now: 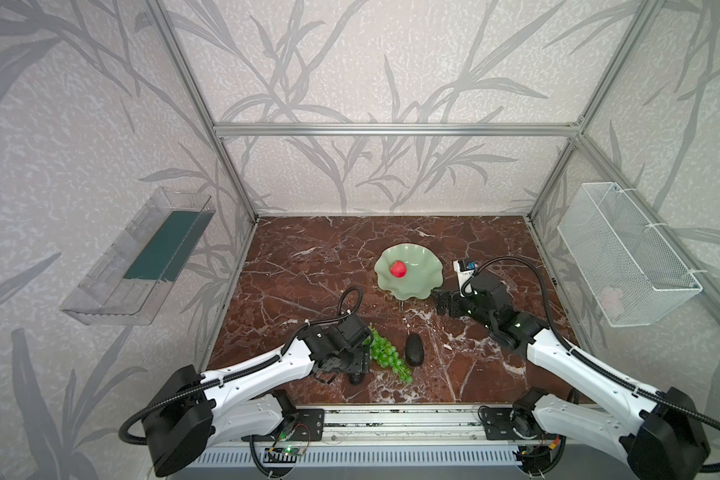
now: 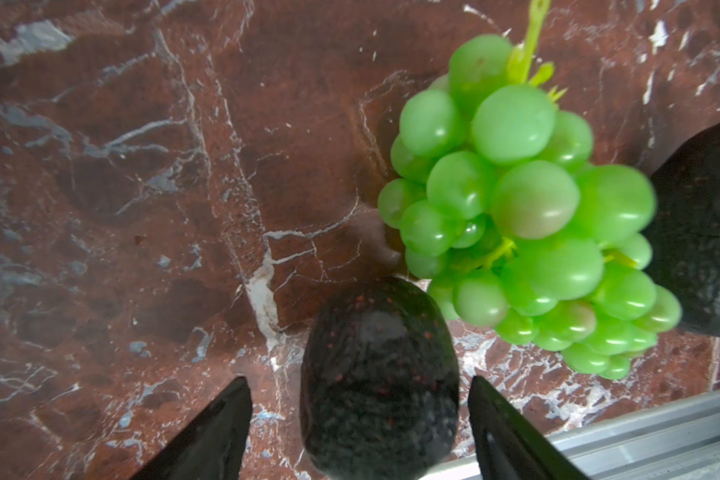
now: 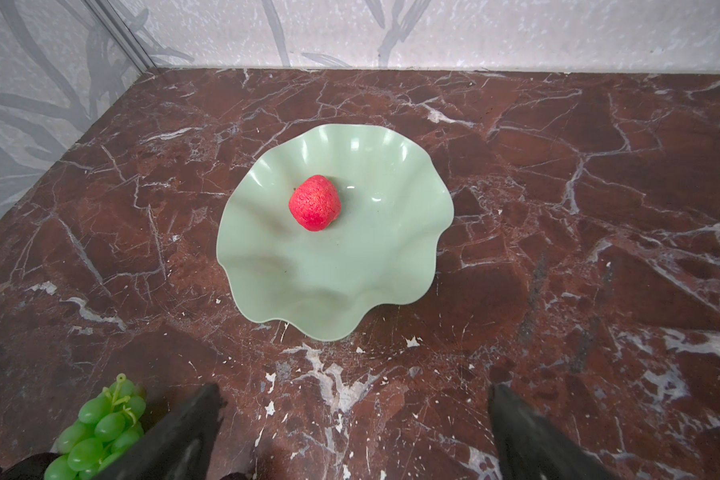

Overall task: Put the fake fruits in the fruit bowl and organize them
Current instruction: 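Grasp the dark avocado with the left gripper and lift it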

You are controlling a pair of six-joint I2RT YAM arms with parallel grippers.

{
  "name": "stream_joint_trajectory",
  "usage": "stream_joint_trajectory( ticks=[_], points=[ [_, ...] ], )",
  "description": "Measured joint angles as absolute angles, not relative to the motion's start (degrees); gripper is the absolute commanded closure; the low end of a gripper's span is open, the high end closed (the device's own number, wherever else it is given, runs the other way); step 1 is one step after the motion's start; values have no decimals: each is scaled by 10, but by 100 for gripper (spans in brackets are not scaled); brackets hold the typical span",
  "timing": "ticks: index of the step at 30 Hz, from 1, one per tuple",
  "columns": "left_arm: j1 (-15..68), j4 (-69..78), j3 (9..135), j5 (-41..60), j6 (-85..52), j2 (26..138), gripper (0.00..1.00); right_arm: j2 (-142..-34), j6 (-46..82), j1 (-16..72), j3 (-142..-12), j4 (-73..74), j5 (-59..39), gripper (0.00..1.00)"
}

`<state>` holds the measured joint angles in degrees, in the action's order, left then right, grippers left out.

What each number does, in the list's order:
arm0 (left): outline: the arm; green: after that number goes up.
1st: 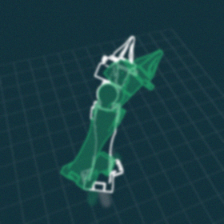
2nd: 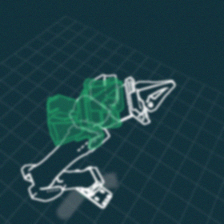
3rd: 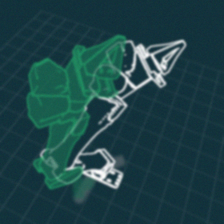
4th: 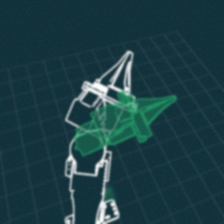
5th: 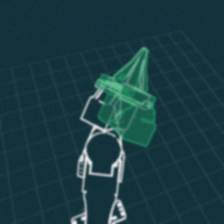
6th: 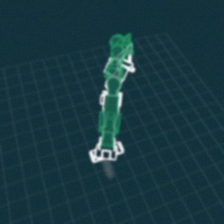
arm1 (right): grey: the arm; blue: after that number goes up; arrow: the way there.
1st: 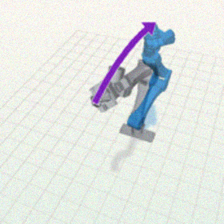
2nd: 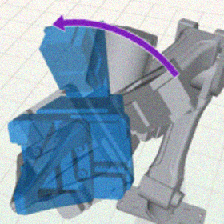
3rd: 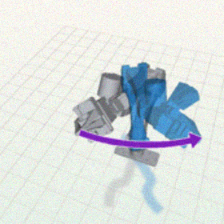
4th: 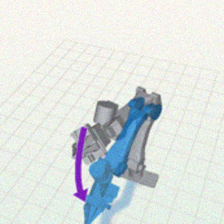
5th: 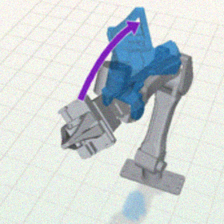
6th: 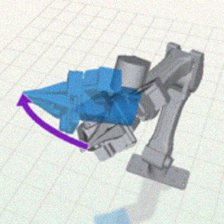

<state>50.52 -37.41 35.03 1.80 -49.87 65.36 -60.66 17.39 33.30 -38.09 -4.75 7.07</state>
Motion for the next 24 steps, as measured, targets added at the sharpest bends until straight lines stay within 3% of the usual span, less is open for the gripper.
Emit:
stream_joint_trajectory(
  ticks=[11, 18, 24],
  points=[
    [505, -360, 339, 16, -505, 662, 48, -607, 176, 333, -374, -45, 75, 1],
    [505, -407, 355, -6, -495, 630, 49, -607, 184, 333, -372, -42, 75, 1],
    [500, -466, 452, -53, -457, 571, 49, -604, 185, 333, -371, -41, 83, 1]
  ],
)
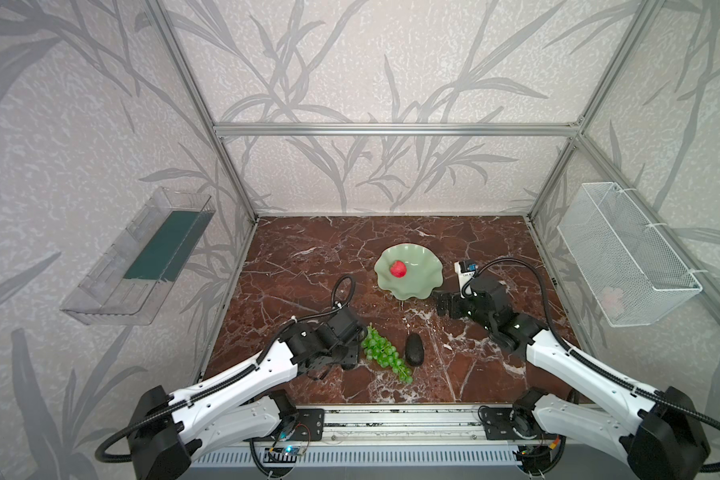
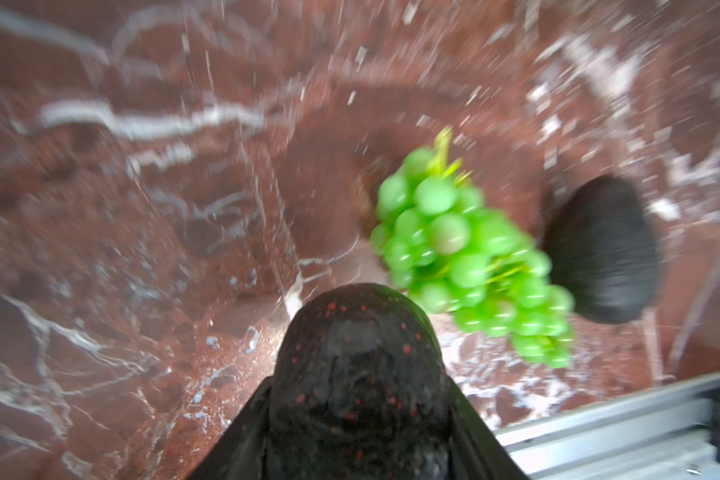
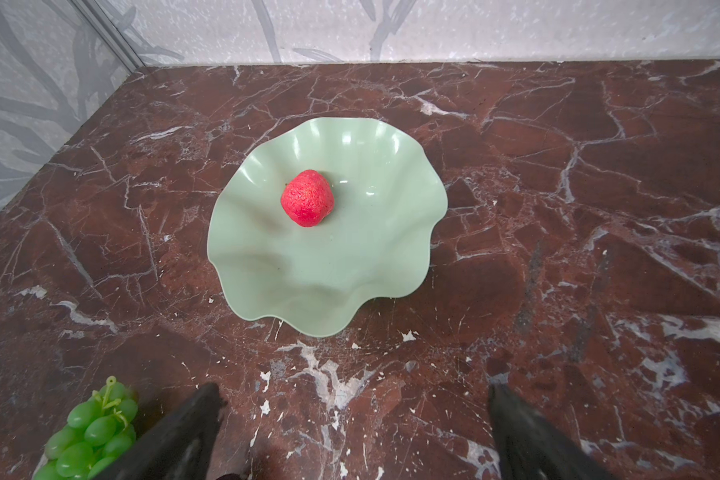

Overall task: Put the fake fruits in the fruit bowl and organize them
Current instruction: 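Grasp the dark avocado with the left gripper and lift it, then lower the avocado into the bowl beside the apple and open the left gripper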

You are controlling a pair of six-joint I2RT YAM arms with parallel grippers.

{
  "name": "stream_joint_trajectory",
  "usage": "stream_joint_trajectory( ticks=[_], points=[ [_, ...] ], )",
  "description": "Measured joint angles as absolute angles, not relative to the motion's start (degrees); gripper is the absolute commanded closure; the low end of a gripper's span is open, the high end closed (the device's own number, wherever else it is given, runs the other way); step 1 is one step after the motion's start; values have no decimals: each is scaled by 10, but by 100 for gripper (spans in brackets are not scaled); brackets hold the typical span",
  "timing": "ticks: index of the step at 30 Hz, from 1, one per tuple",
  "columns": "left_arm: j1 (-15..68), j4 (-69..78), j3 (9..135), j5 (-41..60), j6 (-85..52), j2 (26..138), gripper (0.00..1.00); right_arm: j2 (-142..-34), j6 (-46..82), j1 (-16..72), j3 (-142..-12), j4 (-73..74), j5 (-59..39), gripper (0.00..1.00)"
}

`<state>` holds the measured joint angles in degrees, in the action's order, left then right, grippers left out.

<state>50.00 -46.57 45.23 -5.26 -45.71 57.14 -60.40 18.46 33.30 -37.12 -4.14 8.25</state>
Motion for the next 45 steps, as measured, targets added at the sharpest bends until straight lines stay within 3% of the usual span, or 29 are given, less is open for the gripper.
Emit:
stream_joint_trajectory(
  ticks=[9, 19, 31, 45],
  points=[
    [450, -439, 626, -69, -351, 682, 49, -555, 187, 333, -351, -40, 101, 1],
    [404, -352, 822, -7, -256, 941, 50, -469, 191, 333, -329, -67, 118, 1],
    [396, -366, 1095, 31, -204, 1221, 51, -446, 204, 333, -319, -96, 113, 1],
    [394, -412, 1210, 27, -199, 1352, 49, -442, 208, 333, -317, -106, 100, 1]
  ],
)
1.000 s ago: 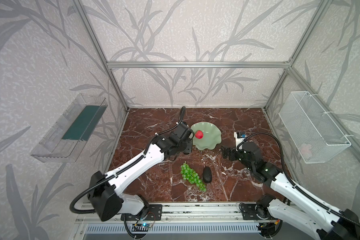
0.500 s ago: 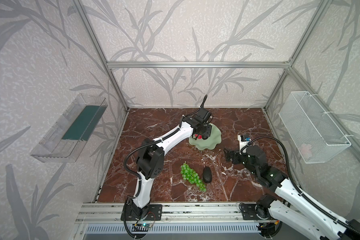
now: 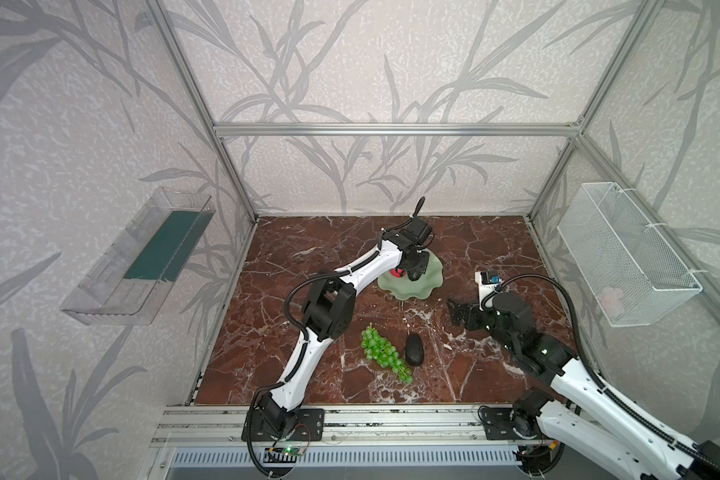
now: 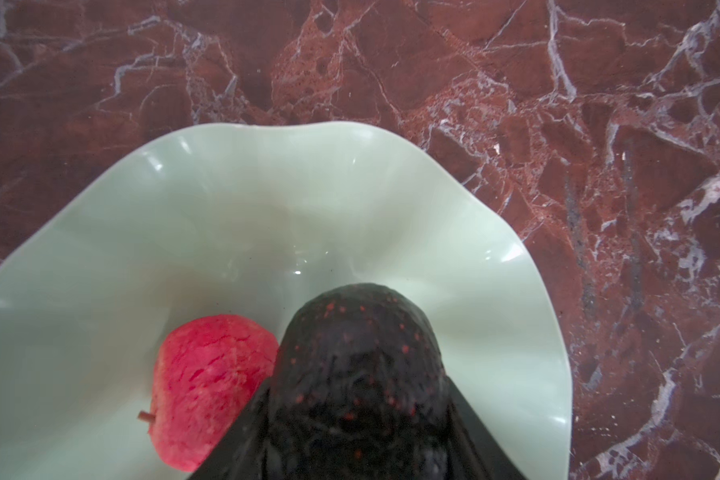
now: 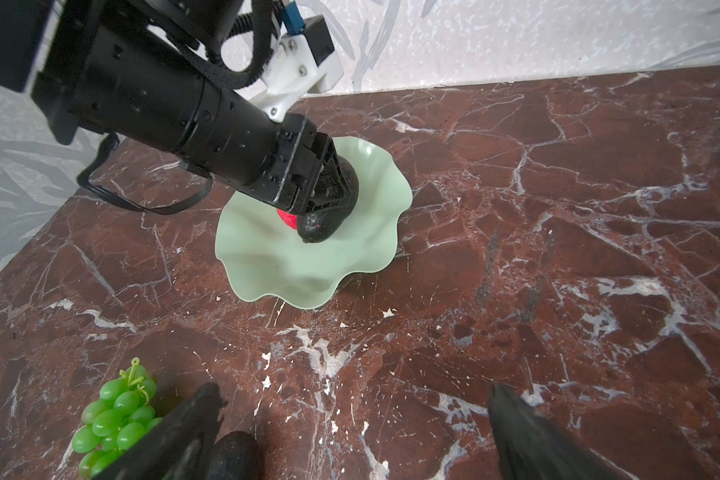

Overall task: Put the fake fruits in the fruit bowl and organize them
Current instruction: 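Lower the avocado into the bowl beside the apple and open the left gripper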

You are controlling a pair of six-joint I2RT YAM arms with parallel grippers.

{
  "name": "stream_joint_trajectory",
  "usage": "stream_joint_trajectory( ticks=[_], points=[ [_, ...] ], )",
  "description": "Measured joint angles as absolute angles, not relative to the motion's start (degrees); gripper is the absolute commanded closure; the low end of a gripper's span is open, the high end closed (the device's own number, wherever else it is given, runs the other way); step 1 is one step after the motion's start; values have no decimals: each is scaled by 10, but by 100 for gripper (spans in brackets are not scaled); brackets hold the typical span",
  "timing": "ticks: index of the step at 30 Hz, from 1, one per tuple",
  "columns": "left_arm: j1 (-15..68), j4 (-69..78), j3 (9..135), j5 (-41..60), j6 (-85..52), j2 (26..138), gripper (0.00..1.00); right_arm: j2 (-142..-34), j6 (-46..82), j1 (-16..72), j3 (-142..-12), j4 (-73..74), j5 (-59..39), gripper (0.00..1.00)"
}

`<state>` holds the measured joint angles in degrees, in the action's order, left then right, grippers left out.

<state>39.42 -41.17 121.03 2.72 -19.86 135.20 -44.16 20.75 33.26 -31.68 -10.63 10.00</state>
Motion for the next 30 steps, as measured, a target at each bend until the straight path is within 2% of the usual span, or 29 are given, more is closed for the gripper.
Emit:
stream_joint_trajectory(
  ticks=[6, 12, 16, 22, 26, 30],
  points=[
    [393, -416, 1212, 23, -208, 1370, 43, -442, 208, 332, -317, -107, 100, 1],
    [393, -416, 1217, 20, -221, 1373, 30, -443, 207, 332, -317, -107, 100, 1],
    [393, -416, 1218, 24, -230, 1373, 26, -444, 207, 332, -317, -109, 100, 1],
    [393, -415, 1218, 30, -240, 1373, 25, -445, 203, 332, -318, -122, 100, 0],
    [392, -416, 1218, 28, -246, 1362, 25, -459, 198, 332, -332, -145, 98, 3],
    [391, -401, 1194, 16, -249, 1303, 25, -482, 202, 335, -351, -162, 85, 6]
  ],
)
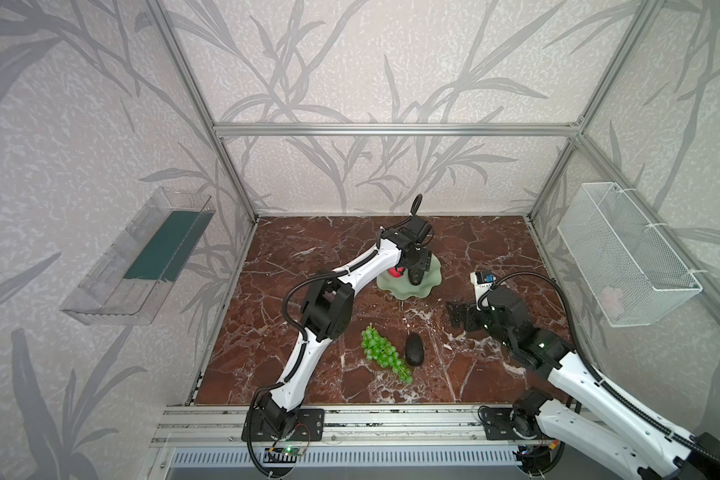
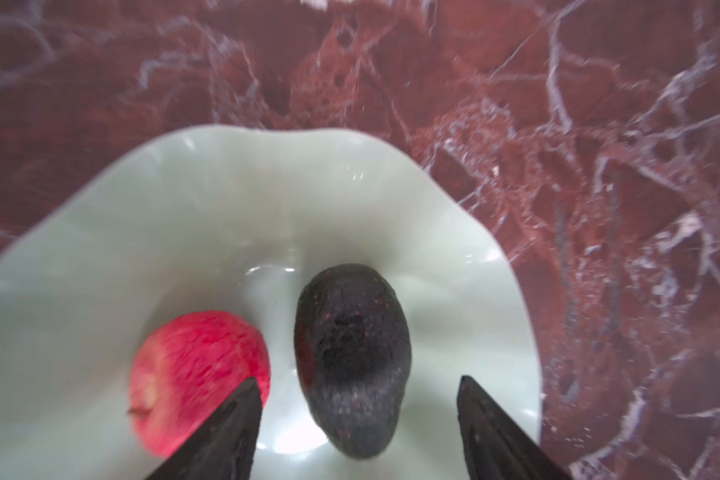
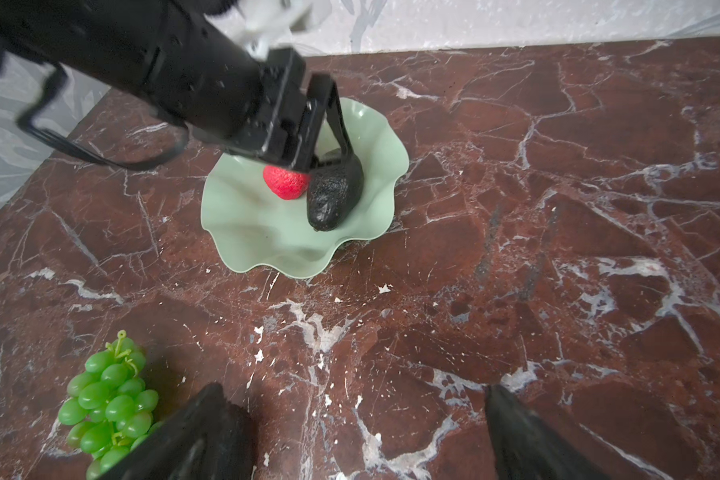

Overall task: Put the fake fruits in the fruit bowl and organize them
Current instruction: 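Lower the avocado into the bowl beside the apple and open the left gripper, then reach the right gripper to the second avocado while the left arm retracts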

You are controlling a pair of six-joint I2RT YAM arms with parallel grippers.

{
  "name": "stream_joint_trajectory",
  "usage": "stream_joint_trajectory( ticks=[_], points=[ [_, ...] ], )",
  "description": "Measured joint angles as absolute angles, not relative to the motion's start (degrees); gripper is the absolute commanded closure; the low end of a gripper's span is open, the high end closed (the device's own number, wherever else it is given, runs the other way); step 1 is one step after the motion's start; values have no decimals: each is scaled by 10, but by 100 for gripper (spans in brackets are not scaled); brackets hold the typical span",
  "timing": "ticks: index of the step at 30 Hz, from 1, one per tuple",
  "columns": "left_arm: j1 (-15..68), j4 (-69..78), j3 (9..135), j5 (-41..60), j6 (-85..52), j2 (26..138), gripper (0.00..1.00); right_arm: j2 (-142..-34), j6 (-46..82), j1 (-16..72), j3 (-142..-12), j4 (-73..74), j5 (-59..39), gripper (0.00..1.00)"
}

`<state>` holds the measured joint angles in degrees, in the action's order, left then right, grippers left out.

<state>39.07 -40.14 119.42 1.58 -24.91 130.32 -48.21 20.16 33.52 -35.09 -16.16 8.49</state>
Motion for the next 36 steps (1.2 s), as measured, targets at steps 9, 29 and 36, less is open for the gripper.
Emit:
stream_joint_trajectory(
  ticks=[9, 29, 36],
  points=[
    [379, -255, 944, -70, -225, 978, 18, -559, 256, 452, -353, -176, 91, 9],
    [216, -133, 500, -221, -120, 504, 1, -776, 410, 632, -410, -165, 136, 20],
    [178, -134, 490, -217, -104, 506, 1, -795, 438, 632, -409, -156, 155, 30]
  ],
)
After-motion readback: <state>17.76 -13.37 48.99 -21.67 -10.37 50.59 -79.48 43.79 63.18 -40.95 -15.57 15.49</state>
